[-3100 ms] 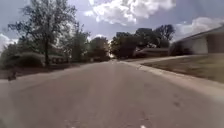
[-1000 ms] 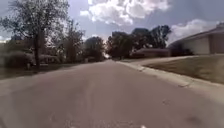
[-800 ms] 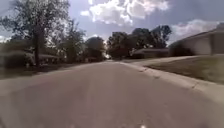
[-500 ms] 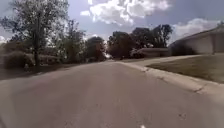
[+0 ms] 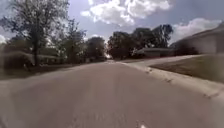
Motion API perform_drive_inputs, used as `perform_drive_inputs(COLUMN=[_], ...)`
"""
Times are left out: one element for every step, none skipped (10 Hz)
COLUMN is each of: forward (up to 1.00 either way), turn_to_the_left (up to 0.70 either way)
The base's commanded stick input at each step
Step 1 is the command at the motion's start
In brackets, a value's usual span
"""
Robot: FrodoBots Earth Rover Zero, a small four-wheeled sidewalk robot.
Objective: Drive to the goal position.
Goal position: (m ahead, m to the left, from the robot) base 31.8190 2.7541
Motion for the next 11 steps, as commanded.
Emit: perform_drive_inputs(forward=[0.7, 0.7, 0.7, 0.7, 0.7, 0.7, 0.7, 0.7, 0.7, 0.7, 0.7], turn_to_the_left=[-0.21, -0.35, -0.35, -0.24, -0.03, 0.0, 0.0, 0.0, 0.0, 0.0, 0.0])
